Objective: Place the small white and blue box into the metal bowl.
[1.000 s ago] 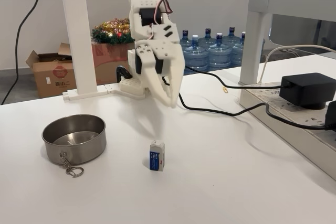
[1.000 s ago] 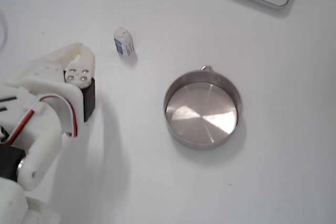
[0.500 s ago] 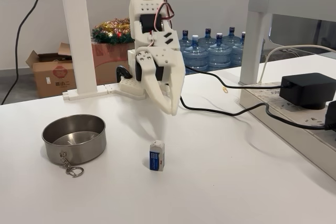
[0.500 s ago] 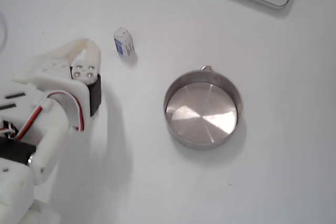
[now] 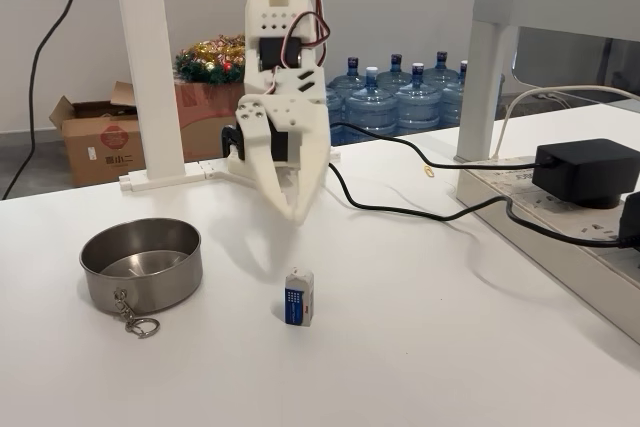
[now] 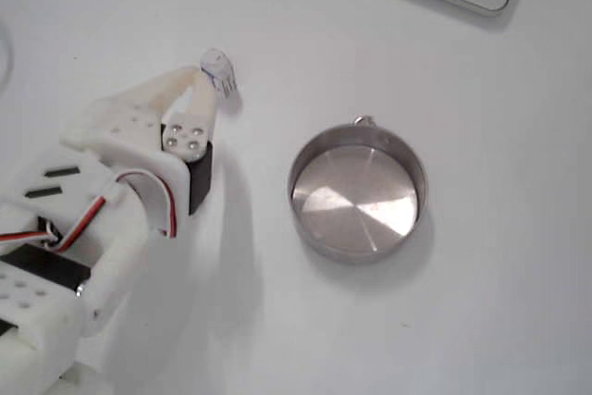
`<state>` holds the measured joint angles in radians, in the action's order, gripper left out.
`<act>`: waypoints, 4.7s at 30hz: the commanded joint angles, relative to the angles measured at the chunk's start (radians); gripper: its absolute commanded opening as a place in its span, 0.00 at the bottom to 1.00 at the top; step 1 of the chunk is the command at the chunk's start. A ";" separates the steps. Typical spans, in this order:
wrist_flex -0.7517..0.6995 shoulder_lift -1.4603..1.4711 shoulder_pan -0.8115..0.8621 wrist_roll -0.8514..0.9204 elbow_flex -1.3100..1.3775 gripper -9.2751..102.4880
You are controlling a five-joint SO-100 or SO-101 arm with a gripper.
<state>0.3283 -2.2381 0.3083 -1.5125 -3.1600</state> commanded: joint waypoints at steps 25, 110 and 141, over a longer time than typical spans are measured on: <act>0.078 0.390 -0.083 -0.112 0.249 0.20; 0.063 0.468 0.018 -0.104 0.486 0.12; 0.077 0.109 0.440 -0.101 0.178 0.21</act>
<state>0.3912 -2.1077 0.7547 -1.6153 -2.9836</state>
